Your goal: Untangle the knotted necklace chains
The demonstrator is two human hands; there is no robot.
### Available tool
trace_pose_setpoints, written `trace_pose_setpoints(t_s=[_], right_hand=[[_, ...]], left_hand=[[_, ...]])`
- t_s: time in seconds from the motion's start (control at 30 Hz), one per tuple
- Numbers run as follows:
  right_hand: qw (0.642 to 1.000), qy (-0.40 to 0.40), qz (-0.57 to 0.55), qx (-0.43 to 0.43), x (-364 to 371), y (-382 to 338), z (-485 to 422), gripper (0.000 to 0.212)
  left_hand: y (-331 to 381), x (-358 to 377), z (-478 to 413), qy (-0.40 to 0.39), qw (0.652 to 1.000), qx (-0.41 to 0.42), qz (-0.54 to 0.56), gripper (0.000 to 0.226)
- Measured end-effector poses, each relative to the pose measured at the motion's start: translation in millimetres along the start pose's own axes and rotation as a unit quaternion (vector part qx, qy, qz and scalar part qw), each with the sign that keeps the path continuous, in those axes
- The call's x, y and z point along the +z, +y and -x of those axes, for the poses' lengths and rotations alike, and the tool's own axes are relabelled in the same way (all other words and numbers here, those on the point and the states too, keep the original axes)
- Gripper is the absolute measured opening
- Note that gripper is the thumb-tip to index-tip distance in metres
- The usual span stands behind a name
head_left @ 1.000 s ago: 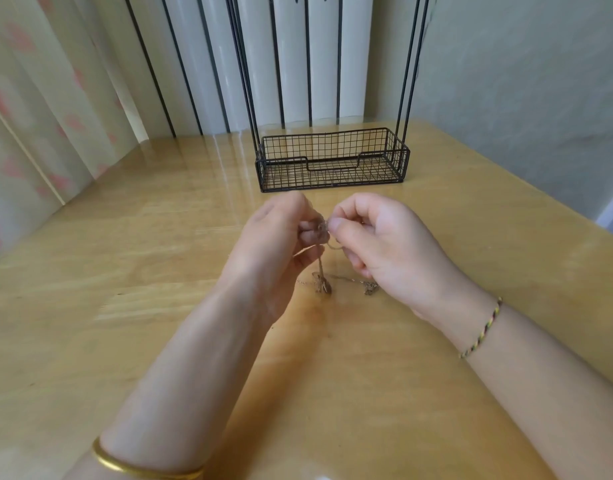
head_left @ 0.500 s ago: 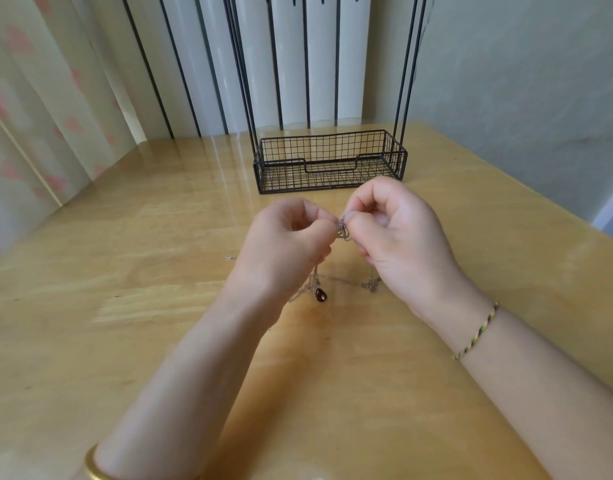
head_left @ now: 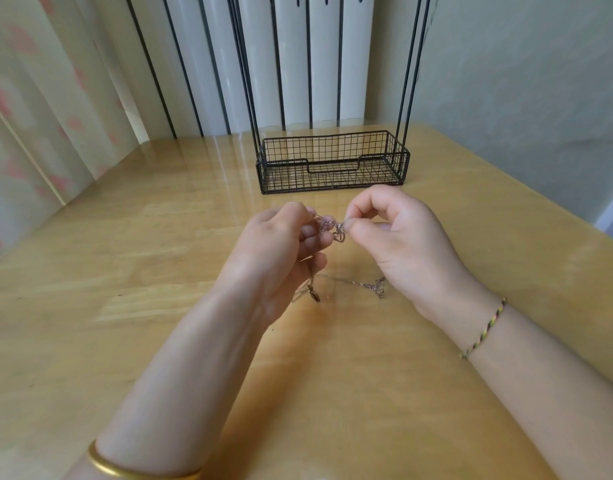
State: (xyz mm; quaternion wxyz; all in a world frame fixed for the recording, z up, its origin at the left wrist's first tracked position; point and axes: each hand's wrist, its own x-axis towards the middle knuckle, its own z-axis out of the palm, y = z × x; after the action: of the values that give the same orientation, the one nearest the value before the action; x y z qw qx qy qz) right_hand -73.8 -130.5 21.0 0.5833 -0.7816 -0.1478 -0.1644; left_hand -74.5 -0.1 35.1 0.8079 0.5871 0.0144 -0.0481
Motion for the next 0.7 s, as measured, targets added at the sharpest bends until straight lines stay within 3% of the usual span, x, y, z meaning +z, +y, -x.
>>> trace_pose_setpoints(t_s=[0.17,0.33,0.7], right_hand=[[0.999,0.004,-0.036,0.028,-1.0,2.1,-1.7,0.026],[0.998,0.011,-0.060,0.029,-1.7,2.6,-2.3,0.025],[1.000,0.016,-0.013,-0.011,-3.5,0.4,-2.2,0.019]], left_hand=[[-1.7,-0.7,0.9,-0.010,1.000,0.008,-0.011,0.014],[-1.5,0.3,4.5,-0.035,0.993,0.003,-0.115,0.025],[-0.3,-2.1,4.9,-0.048,0.987,0.000,-0.156,0.013]])
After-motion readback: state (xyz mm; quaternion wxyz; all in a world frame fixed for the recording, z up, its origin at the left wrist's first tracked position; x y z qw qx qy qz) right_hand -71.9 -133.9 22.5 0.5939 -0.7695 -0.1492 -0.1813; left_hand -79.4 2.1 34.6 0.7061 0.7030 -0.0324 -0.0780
